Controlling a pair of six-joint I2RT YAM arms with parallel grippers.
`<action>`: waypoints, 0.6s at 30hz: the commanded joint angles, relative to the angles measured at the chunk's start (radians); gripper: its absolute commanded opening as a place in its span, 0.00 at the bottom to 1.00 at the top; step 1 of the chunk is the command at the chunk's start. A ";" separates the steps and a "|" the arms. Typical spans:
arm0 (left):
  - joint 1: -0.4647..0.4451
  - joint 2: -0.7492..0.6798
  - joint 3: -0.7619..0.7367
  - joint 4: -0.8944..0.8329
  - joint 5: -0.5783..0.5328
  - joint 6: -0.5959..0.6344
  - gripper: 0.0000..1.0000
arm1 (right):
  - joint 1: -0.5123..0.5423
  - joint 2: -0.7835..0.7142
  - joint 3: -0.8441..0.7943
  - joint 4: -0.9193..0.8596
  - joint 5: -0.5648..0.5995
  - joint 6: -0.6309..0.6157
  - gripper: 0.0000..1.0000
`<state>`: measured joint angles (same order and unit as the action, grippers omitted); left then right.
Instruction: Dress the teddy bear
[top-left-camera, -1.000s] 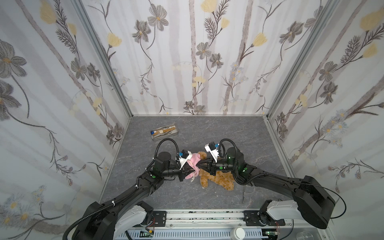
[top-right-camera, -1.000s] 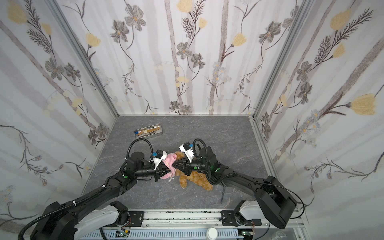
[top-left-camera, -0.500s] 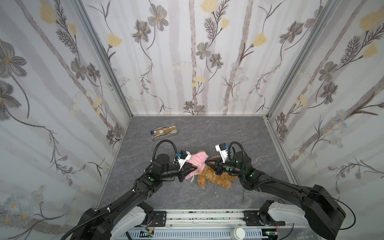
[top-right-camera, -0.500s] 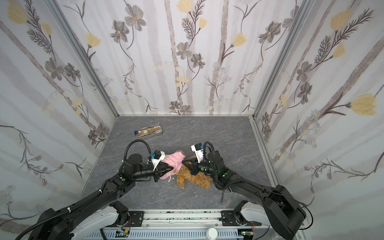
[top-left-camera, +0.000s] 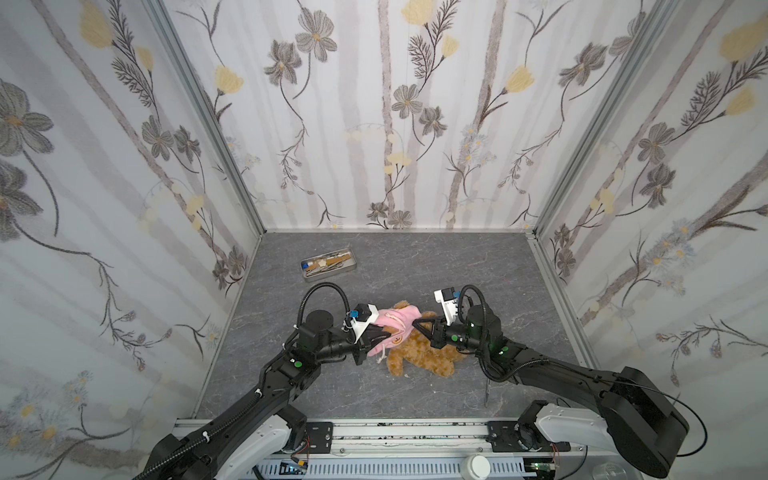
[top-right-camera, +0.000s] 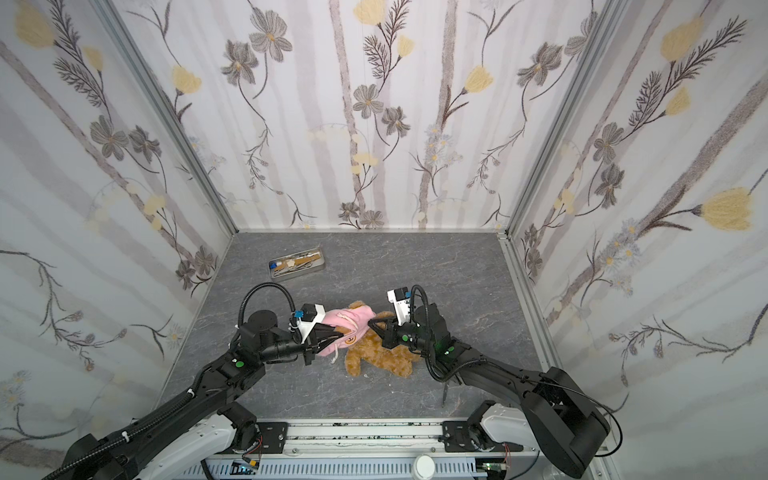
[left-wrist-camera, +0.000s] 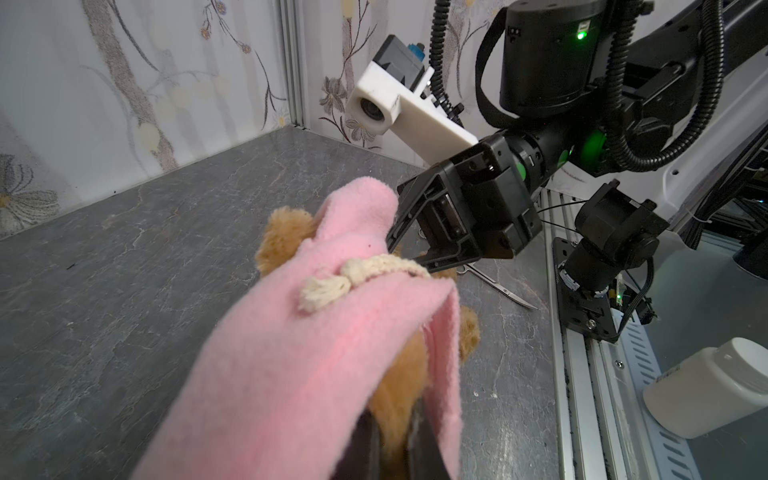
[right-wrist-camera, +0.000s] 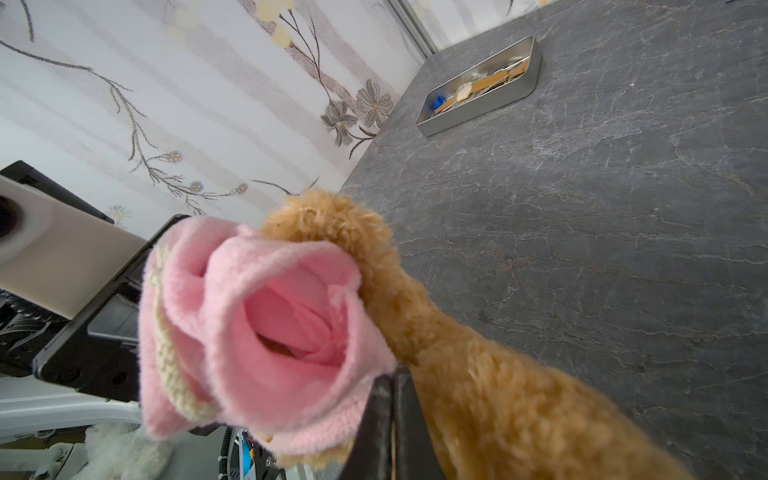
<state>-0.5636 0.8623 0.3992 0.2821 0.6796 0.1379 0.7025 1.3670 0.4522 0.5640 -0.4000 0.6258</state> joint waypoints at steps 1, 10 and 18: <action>-0.010 0.002 0.014 -0.019 0.004 0.112 0.00 | -0.016 -0.032 -0.031 0.077 0.017 -0.048 0.00; -0.022 0.000 0.096 -0.049 -0.182 0.424 0.00 | -0.055 -0.261 0.025 -0.095 -0.203 -0.285 0.44; -0.057 0.026 0.123 0.026 -0.209 0.628 0.00 | -0.115 -0.249 0.206 -0.290 -0.059 -0.249 0.42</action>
<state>-0.6167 0.8822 0.5083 0.2276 0.4797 0.6567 0.5861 1.0599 0.6094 0.3817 -0.4911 0.3805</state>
